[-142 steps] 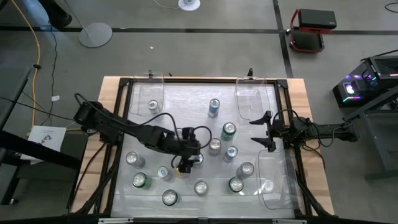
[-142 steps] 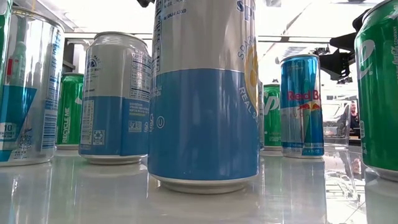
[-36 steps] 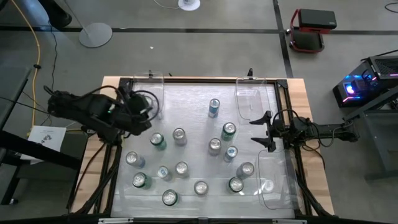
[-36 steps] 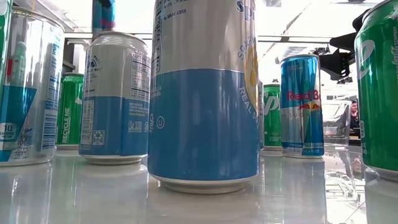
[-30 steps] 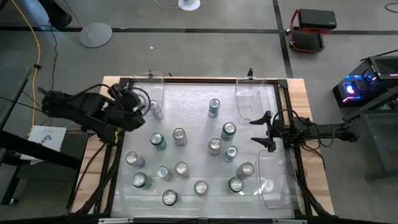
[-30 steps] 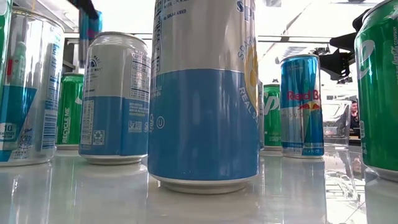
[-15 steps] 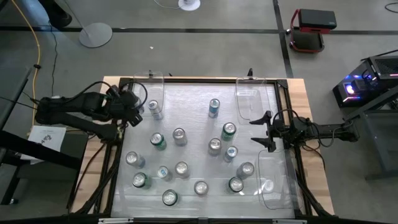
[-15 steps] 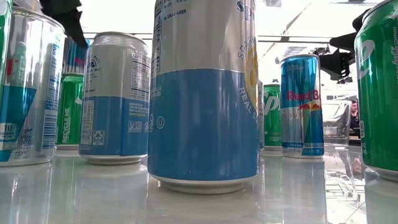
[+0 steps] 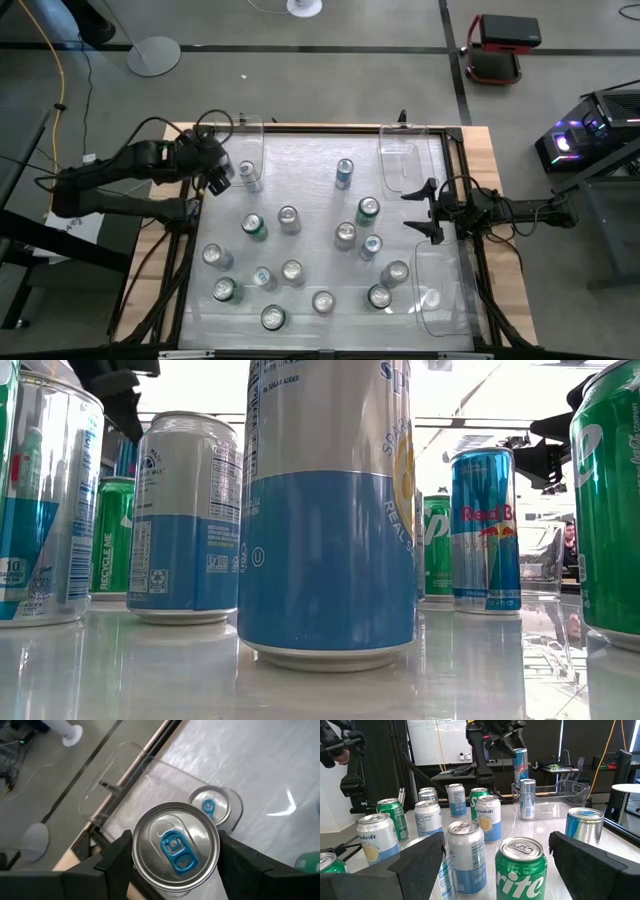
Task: Sort soda cans
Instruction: Put the blue soda can into the top left transparent bin
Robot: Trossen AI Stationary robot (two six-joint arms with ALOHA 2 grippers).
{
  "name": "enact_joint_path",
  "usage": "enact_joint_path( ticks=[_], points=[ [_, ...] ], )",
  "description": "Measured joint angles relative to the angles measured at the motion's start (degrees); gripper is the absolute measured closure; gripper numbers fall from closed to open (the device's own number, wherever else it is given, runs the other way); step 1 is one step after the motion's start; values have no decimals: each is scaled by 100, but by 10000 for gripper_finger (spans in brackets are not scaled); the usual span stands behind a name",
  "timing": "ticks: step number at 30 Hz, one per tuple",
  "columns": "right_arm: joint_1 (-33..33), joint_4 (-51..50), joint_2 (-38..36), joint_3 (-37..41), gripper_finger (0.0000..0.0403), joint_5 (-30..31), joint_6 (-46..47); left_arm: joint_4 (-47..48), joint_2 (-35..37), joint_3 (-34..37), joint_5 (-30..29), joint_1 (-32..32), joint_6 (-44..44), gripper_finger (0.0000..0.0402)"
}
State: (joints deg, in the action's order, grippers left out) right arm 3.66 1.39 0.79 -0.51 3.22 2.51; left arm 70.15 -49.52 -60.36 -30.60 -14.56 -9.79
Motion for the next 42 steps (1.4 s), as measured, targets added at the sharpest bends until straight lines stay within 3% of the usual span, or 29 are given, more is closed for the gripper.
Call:
enact_joint_path(
  ticks=[7, 21, 30, 42],
  points=[
    [0, 0, 0, 1, 53, 0, 1, -476, 17, 163, 677, -611, 655, 173],
    [-1, -1, -1, 0, 53, 0, 2, -1472, 88, 1640, 1236, -1534, 1201, 172],
    [-2, -2, 0, 0, 53, 0, 2, -1584, 101, 1650, 1742, -1818, 1351, 171],
    [-2, -2, -1, 0, 53, 0, 0, -1604, 90, 1650, 1963, -1924, 1415, 153]
  ],
)
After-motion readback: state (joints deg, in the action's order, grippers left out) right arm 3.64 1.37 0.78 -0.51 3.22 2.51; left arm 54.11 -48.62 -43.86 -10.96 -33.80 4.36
